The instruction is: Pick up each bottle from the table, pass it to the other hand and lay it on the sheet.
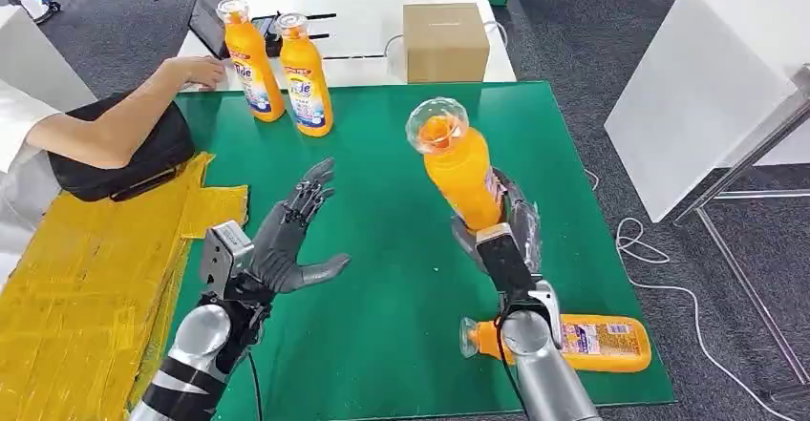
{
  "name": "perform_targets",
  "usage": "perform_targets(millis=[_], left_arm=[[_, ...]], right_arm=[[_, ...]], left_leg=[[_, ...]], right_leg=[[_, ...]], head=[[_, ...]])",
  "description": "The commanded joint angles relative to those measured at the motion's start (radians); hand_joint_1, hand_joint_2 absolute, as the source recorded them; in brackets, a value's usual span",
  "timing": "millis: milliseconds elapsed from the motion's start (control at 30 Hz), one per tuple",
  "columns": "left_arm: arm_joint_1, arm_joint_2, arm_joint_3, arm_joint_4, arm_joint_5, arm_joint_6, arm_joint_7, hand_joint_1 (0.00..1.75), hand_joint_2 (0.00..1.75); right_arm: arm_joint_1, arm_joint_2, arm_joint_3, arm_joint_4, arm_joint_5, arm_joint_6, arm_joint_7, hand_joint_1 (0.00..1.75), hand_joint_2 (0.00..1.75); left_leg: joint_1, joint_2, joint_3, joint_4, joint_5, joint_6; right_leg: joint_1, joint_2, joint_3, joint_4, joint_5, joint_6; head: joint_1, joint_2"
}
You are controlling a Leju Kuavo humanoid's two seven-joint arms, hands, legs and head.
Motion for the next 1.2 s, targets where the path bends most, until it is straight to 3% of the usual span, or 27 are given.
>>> perform_targets(millis=[33,633,1200], left_arm=[[-0.128,-0.016,-0.068,0.134,0.073,0.02,0.018,0.0,1.75],[-0.156,-0.022,-0.083,0.158,0.111,0.055,0.013,0.0,1.75],[-0.151,-0.048,-0.082,0.161,0.126,0.086,-0.003,0.0,1.75]], right_arm=[[-0.093,0.026,0.179,0.172,-0.025,0.016,-0.013,1.75,1.75],[-0.115,0.07,0.416,0.318,0.047,0.031,-0.006,1.75,1.75],[-0.092,0.051,0.418,0.308,0.042,0.007,-0.002,1.75,1.75]], left_leg=[[0.001,0.0,0.001,0.0,0.0,0.0],[0.0,-0.001,0.0,-0.001,0.0,0.0],[0.001,-0.002,0.0,-0.001,0.0,0.0]], right_leg=[[0.001,0.0,0.001,-0.001,0.0,0.001],[0.0,-0.001,0.001,-0.001,0.0,0.0],[0.001,-0.002,0.001,-0.001,0.0,0.001]], head=[[0.0,0.0],[0.0,0.0],[0.0,0.0]])
